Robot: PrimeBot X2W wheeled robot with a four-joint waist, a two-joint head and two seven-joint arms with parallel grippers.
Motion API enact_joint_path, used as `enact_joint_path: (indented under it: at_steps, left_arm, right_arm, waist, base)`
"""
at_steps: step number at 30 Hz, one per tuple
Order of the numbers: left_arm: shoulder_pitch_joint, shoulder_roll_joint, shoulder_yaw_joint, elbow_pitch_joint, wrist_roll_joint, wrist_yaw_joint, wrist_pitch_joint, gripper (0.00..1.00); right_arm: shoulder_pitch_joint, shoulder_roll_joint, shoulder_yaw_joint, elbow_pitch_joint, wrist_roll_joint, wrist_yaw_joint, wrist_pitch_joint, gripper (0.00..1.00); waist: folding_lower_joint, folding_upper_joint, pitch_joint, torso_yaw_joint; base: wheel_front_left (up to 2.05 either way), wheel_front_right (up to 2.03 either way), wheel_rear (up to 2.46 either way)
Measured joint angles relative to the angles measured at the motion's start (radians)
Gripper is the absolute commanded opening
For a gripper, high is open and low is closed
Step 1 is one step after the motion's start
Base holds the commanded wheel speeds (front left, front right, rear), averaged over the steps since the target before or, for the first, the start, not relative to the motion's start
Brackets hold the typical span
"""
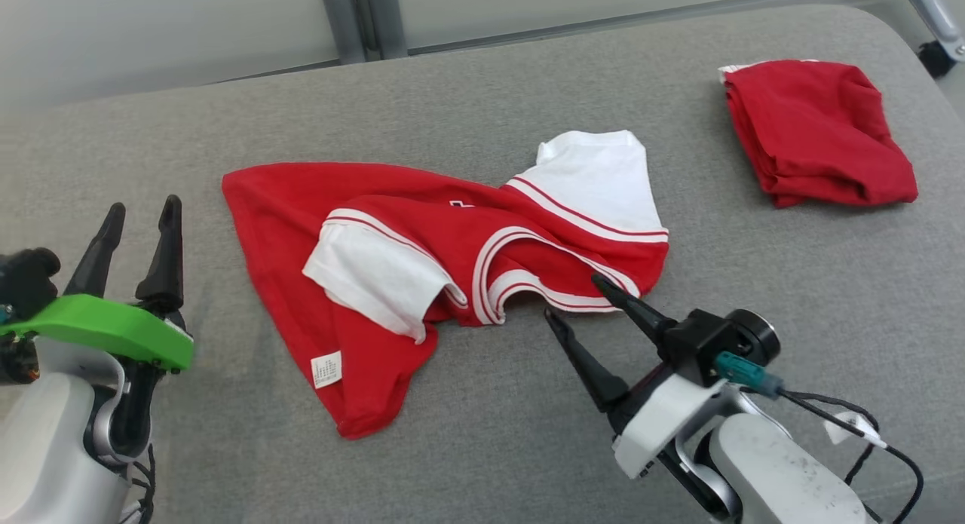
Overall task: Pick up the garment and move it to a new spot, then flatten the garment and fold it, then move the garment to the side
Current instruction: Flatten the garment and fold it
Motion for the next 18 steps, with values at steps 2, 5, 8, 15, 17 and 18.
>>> enact_joint_path:
  at_steps: [2, 5, 8, 15, 17, 18]
  left_arm:
    - [0.049, -0.006, 0.02, -0.063, 0.002, 0.032, -0.026, 1.0]
    - [0.126, -0.023, 0.047, -0.141, 0.012, 0.068, -0.046, 1.0]
    - [0.195, -0.059, 0.072, -0.213, 0.034, 0.097, -0.055, 1.0]
    - [0.333, -0.189, 0.156, -0.311, 0.16, 0.116, -0.059, 1.0]
    - [0.351, -0.221, 0.167, -0.309, 0.191, 0.104, -0.059, 1.0]
    - [0.355, -0.236, 0.173, -0.308, 0.203, 0.096, -0.059, 1.0]
  right_arm:
    - [-0.047, 0.004, 0.053, 0.051, 0.001, 0.0, 0.008, 1.0]
    - [-0.106, 0.014, 0.108, 0.132, 0.016, 0.0, 0.022, 1.0]
    - [-0.163, 0.017, 0.14, 0.211, 0.033, 0.0, 0.024, 1.0]
    - [-0.23, 0.029, 0.164, 0.337, 0.063, 0.0, 0.005, 0.8]
    - [-0.241, 0.028, 0.17, 0.365, 0.069, 0.0, 0.001, 0.71]
    - [-0.249, 0.028, 0.173, 0.382, 0.074, 0.0, -0.002, 0.64]
  waist:
    - [0.0, 0.0, -0.011, 0.03]
    - [0.0, 0.0, -0.022, 0.072]
    - [0.0, 0.0, -0.028, 0.112]
    - [0.0, 0.0, -0.036, 0.194]
    - [-0.0001, 0.0, -0.035, 0.212]
    - [0.0, 0.0, -0.035, 0.222]
  base:
    - [0.0, 0.0, 0.0]
    - [0.0, 0.0, 0.0]
    - [0.0, 0.0, 0.0]
    - [0.0, 0.0, 0.0]
    - [0.0, 0.0, 0.0]
    - [0.0, 0.0, 0.0]
